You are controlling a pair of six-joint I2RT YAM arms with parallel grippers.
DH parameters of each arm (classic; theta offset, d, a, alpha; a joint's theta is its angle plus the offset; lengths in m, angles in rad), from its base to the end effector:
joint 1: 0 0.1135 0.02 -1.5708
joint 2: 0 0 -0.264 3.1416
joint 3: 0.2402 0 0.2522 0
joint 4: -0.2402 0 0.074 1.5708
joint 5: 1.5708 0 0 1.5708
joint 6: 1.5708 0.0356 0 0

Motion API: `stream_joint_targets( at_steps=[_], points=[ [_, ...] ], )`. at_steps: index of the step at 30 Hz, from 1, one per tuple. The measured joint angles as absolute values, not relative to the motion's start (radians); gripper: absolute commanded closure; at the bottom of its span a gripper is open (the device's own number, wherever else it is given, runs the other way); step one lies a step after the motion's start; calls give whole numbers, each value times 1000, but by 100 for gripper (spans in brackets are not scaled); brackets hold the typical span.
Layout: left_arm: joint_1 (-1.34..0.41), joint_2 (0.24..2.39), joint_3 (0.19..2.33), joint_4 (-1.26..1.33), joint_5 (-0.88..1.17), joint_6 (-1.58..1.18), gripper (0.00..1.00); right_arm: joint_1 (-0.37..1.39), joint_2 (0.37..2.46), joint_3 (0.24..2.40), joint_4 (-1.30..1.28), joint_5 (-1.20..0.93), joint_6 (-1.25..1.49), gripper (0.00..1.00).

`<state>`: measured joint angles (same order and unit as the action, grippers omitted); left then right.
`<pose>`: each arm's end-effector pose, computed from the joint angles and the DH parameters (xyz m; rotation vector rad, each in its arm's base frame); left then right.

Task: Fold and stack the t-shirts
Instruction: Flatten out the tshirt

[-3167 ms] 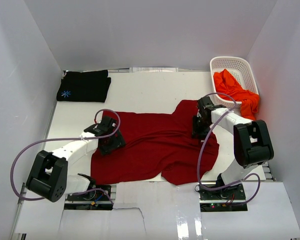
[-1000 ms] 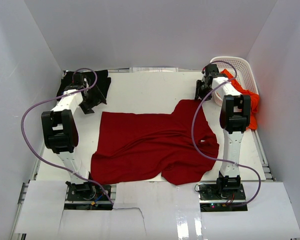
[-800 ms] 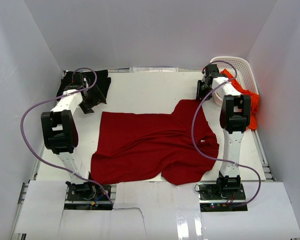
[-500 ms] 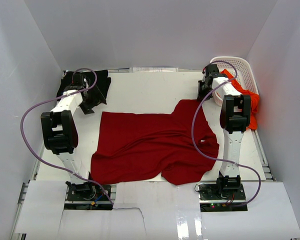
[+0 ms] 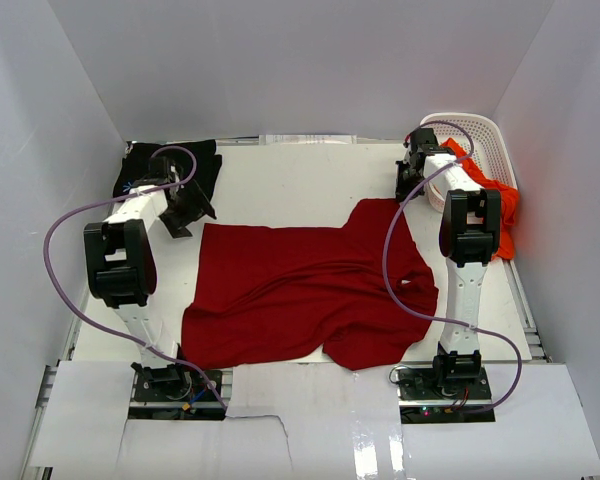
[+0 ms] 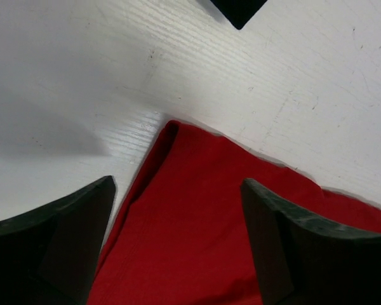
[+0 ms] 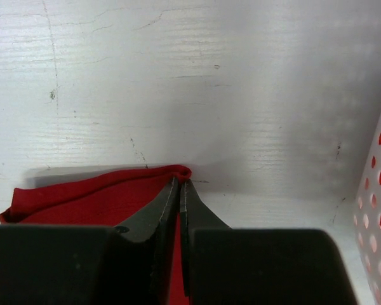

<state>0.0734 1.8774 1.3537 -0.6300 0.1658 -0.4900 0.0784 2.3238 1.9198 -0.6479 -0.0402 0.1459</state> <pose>0.3854 0.0224 0.1949 -0.7173 2.6525 -0.3436 0.5020 0.0409 0.1699 0.0747 2.6263 0.1305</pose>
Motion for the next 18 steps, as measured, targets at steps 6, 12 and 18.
stream_joint_targets(
  at_steps=[6, 12, 18],
  points=[
    [73, 1922, 1362, -619, 168, -493, 23, 78, 2324, 1920, -648, -49, 146, 92],
    [73, 1991, 1415, -616, 163, -494, 23, 78, 2324, 1920, -648, -53, 146, 92],
    [73, 2018, 1447, -610, 149, -495, 32, 78, 2324, 1920, -648, -55, 146, 92]
  ],
)
